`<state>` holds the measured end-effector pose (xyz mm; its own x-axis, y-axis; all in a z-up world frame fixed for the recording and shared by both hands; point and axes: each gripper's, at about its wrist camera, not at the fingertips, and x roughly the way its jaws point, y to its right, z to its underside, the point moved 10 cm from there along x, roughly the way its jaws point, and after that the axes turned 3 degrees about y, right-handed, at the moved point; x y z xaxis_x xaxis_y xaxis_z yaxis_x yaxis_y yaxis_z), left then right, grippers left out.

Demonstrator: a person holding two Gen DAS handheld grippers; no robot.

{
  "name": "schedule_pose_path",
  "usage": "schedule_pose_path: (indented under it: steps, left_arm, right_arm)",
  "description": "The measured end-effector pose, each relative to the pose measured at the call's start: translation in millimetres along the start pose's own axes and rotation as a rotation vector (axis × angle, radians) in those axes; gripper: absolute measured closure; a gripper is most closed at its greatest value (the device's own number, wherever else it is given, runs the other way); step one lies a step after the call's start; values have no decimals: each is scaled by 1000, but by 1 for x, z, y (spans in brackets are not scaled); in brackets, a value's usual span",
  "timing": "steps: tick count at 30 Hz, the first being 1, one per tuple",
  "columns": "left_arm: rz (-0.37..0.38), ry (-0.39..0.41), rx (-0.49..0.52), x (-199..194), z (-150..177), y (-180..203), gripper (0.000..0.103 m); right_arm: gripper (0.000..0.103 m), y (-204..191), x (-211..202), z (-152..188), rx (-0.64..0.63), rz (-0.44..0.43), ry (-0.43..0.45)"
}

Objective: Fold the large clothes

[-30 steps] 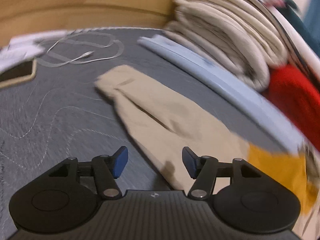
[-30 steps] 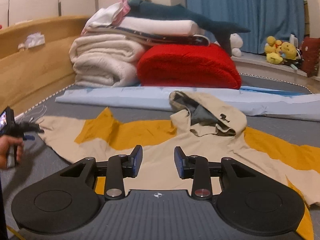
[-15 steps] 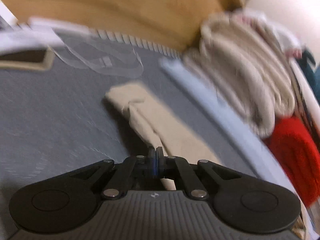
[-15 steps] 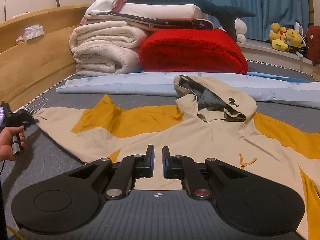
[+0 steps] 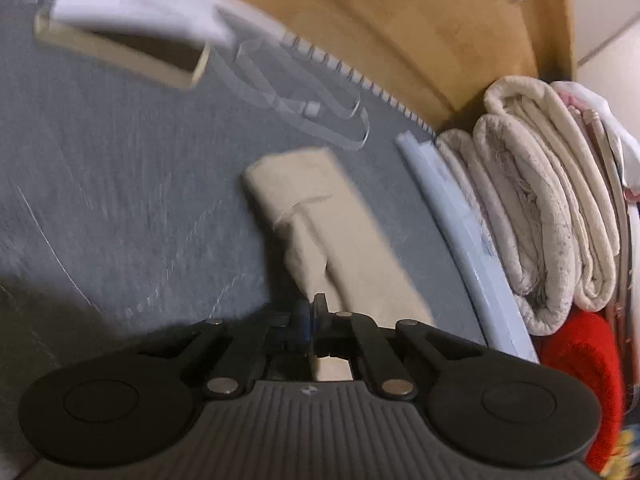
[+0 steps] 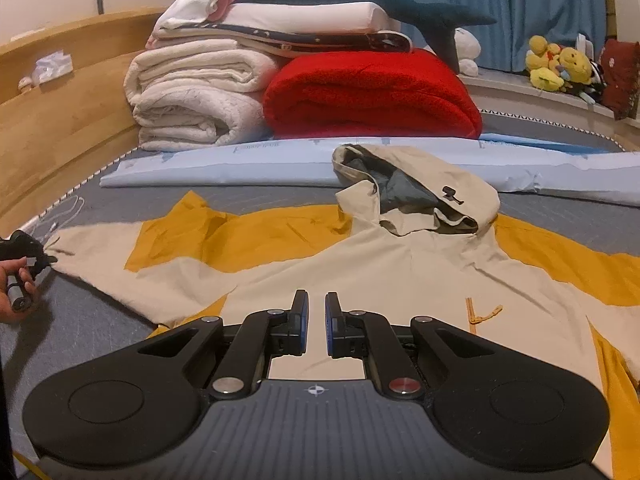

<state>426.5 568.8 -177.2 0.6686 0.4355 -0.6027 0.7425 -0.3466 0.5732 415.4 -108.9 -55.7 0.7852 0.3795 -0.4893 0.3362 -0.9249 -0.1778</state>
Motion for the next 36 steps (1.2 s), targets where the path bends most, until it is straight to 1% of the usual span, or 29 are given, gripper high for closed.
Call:
schedule_pose_path:
  steps: [2,3,5,7,9,11,13,15,16,18,21,23,24,25,26,27,28,29,30,31,32,33,34,35,36]
  left_arm:
    - [-5,68,62,-29,-14,26,103]
    - [-1,99,97,-47,-21,44,103]
    - [-9,135,140,-80,-29,74,103]
    - [5,134,127,-116,-25,99,103]
    - [39,114,169,-153,-8,129,103]
    - [98,133,258,-191,16,158,103]
    - [164,178,370,-225,47,188,103]
    - [241,213,491,-250,87,212,103]
    - [269,212,545,-256,108,223,103]
    - [323,178,618,-263,152,248,103]
    - [437,151,739,-283,217,291,103]
    - [548,97,804,-301,269,312,103]
    - [614,44,843,-312,302,322,103]
    - [674,-22,890,-322,336,328,102]
    - [734,-101,935,-332,370,331,100]
    - [800,-221,988,-338,407,331,81]
    - [872,-386,1035,-342,442,327,71]
    - [908,-522,1038,-343,463,320,60]
    - [890,-583,1015,-337,470,315,60]
    - [840,-596,971,-325,466,311,60]
    - [774,-601,905,-310,456,307,58]
    - [731,-608,853,-297,447,303,58]
    - [693,-596,816,-284,435,301,58]
    - [647,-559,801,-270,421,301,58]
    - [588,-504,814,-255,406,299,58]
  right_arm:
    - [96,2,-4,-6,12,1,15]
    - [99,3,-7,-10,18,4,26]
    - [99,4,-14,-18,29,2,49]
    - [99,5,-22,-26,36,-4,71]
    - [99,8,-31,-32,51,-3,91]
    - [99,12,-40,-36,73,-8,102]
    - [99,16,-48,-41,80,-5,120]
    - [99,21,-58,-45,75,1,144]
    - [99,25,-64,-46,61,14,161]
    - [99,33,-71,-46,36,45,179]
    - [99,51,-75,-37,28,91,163]
    - [99,65,-71,-29,45,131,127]
    - [99,73,-69,-26,60,149,109]
    - [98,84,-65,-22,86,170,85]
    - [98,93,-62,-17,109,185,65]
    - [96,102,-57,-12,142,195,44]
    - [88,110,-52,-7,176,195,24]
    - [82,118,-45,-2,220,193,-1]
    - [70,124,-39,2,262,190,-21]
    - [65,129,-33,7,309,177,-35]
    - [65,132,-28,13,348,169,-47]
    - [64,134,-21,18,374,165,-63]
    - [64,134,-15,23,392,165,-82]
    - [63,134,-7,30,413,157,-104]
    - [62,134,1,36,435,147,-121]
